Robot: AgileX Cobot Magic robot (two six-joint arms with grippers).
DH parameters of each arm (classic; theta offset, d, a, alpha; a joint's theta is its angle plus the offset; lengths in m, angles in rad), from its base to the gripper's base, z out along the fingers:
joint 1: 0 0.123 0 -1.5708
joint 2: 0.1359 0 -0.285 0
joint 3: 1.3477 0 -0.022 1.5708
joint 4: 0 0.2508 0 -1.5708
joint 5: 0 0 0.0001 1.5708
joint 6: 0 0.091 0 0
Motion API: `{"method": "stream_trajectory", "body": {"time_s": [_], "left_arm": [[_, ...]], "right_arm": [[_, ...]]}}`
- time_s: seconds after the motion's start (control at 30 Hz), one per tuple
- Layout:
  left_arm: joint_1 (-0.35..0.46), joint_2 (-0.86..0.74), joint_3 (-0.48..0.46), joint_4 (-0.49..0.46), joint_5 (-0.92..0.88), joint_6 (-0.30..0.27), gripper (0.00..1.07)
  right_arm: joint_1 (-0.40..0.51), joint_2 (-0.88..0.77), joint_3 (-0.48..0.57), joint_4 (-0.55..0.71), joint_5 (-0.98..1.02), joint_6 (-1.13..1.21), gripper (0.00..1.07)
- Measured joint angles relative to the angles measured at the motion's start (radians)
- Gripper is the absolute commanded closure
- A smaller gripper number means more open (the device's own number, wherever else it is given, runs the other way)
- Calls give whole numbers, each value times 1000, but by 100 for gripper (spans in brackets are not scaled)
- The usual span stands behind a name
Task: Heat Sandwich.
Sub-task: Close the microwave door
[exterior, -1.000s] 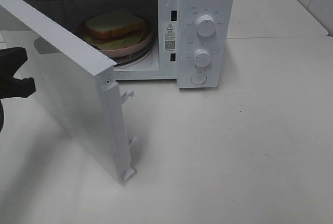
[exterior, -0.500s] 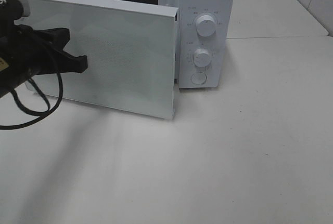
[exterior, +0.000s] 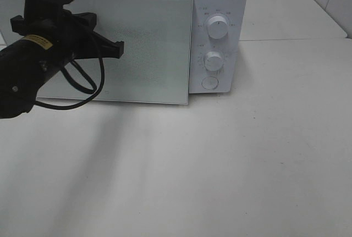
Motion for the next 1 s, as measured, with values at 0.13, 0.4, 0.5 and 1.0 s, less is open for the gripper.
{"method": "stream_trajectory", "body": {"time_s": [0.13, 0.4, 0.5, 1.0], "left_arm": [[-29, 19, -45, -81, 0, 92, 107], [-67, 38, -89, -144, 5, 197, 107], [-77, 45, -102, -166, 10, 251, 107], [-85, 46, -112, -237, 24, 515, 107]], "right_arm": [[0, 0, 0, 0, 0, 0, 50], [0, 0, 0, 0, 0, 0, 50], [0, 0, 0, 0, 0, 0, 50], [0, 0, 0, 0, 0, 0, 50]]}}
